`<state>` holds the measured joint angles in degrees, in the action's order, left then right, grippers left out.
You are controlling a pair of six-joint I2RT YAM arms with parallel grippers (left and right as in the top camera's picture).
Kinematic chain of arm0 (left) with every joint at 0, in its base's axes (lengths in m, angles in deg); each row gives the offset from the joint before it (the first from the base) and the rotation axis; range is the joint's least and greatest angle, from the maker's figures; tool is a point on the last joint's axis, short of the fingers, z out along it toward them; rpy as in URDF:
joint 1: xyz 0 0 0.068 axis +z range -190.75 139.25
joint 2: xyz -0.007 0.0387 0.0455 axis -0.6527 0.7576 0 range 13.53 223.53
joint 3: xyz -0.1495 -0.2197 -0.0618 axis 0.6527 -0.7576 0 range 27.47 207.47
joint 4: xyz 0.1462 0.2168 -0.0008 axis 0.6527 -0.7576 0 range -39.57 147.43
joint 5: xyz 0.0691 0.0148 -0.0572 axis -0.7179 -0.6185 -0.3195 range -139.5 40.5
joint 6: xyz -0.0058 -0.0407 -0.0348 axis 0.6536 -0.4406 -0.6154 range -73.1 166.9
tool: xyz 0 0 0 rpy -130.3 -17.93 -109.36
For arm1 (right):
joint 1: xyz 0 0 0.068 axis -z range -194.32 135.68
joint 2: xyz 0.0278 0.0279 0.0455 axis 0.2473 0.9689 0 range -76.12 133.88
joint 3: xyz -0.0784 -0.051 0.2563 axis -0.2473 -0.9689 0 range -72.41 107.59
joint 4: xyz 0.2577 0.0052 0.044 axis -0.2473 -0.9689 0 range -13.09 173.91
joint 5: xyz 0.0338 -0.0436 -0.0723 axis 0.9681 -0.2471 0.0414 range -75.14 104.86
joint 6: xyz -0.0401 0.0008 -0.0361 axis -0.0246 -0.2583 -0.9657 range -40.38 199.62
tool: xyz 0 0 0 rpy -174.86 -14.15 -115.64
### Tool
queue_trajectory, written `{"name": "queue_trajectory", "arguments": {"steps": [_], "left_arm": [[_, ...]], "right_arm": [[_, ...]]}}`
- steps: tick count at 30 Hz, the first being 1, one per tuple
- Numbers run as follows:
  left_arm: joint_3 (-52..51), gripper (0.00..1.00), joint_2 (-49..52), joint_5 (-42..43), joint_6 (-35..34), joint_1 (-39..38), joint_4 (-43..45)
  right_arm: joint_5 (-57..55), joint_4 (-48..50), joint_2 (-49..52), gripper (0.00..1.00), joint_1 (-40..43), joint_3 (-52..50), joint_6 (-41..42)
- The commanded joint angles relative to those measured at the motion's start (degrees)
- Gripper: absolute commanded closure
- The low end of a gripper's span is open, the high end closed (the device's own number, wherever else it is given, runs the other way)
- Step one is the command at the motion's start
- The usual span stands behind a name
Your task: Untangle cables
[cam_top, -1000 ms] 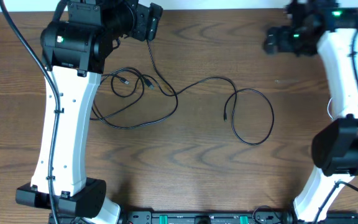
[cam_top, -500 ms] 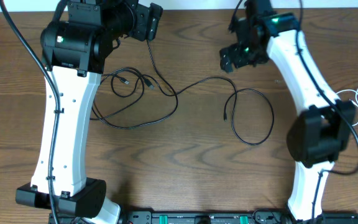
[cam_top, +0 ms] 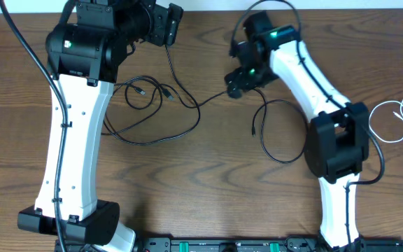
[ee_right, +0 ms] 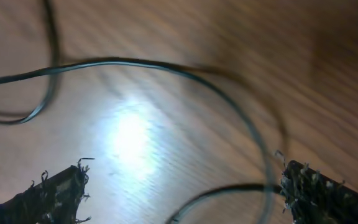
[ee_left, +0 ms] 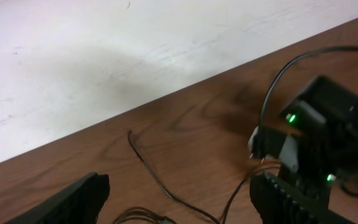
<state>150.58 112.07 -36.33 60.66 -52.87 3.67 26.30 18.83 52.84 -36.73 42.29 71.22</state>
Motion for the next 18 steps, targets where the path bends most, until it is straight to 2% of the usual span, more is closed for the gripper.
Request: {"name": "queue_trajectory", "arguments": {"steps": [1, 18], "left_arm": [[-0.07, 0.23, -0.42, -0.76, 1.22, 0.11, 0.11], [-0.07, 0.23, -0.42, -0.72, 0.50, 7.89, 1.31]], "right_arm": [[2.91, -0.50, 0.42, 0.01, -3.54, 0.74, -4.92], [15.54, -0.07, 0.42, 0.01, -9.29, 0.74, -7.52]]}}
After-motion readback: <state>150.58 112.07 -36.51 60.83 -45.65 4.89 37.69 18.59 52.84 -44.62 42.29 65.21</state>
